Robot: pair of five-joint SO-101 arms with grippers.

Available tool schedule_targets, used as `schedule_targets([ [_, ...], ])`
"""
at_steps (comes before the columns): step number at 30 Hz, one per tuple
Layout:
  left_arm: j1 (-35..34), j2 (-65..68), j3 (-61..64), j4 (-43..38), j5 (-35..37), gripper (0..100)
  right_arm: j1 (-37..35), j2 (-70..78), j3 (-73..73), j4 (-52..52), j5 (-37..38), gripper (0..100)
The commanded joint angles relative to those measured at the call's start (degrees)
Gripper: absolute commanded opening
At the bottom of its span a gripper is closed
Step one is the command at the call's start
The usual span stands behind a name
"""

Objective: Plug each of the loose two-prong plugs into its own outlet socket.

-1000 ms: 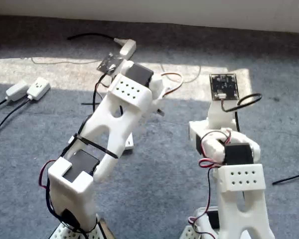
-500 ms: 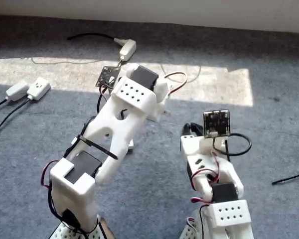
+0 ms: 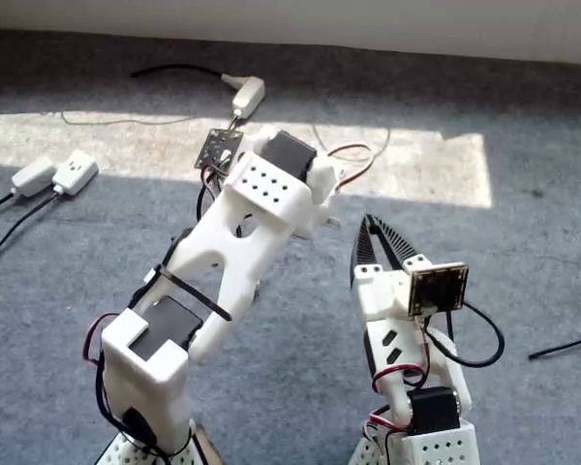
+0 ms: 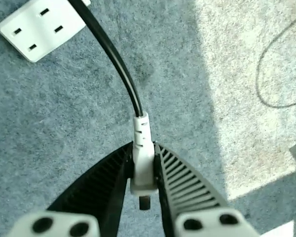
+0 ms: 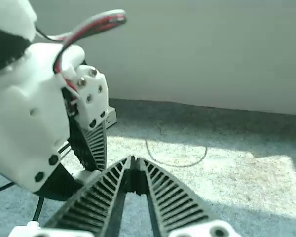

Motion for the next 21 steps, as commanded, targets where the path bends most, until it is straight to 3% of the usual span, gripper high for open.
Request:
schedule_targets([
  [1,4.7,-2.9,-1.9,-0.6,0.5,1,-1.0,0.0,6.9,-4.6,0.8,0.9],
  [11,6.3,-3.5,-2.2,-0.2,0.5,1,-1.0,4.1,8.4,-6.1,1.5,0.9],
  [21,6.3,-10.3,-3.7,-0.2,0.5,1,-0.7,34.7,6.5,-28.5,1.4,0.8],
])
